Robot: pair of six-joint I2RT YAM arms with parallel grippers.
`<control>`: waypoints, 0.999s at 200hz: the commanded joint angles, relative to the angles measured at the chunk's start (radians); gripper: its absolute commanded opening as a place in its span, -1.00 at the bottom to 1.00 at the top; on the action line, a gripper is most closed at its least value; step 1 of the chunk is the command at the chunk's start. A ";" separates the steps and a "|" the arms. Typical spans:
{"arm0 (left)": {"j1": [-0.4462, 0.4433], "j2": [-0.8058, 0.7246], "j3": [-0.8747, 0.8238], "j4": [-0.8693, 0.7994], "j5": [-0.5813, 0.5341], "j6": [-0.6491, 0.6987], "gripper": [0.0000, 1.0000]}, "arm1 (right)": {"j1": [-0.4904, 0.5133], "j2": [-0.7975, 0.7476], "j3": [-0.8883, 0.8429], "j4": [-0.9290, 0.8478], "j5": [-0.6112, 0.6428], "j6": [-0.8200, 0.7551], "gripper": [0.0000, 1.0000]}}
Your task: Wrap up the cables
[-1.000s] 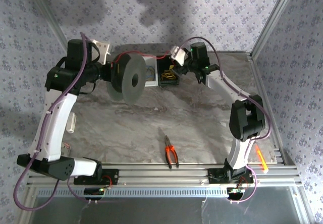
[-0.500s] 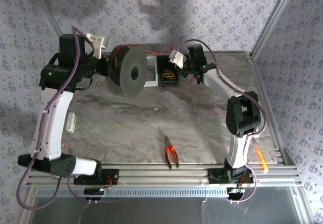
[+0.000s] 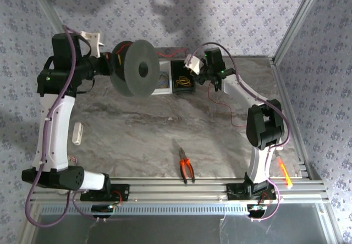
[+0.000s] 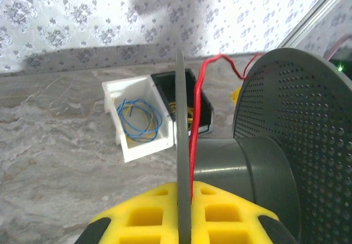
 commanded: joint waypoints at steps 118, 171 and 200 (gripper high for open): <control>0.170 0.061 0.009 0.503 -0.202 -0.542 -1.00 | 0.281 0.060 0.263 -0.558 0.261 -0.148 -1.00; 0.103 0.163 0.080 0.385 -0.434 -0.397 -1.00 | 0.480 -0.066 0.216 -0.587 0.338 -0.224 -1.00; 0.013 0.211 0.092 0.319 -0.568 -0.275 -1.00 | 0.550 -0.131 0.251 -0.592 0.350 -0.267 -1.00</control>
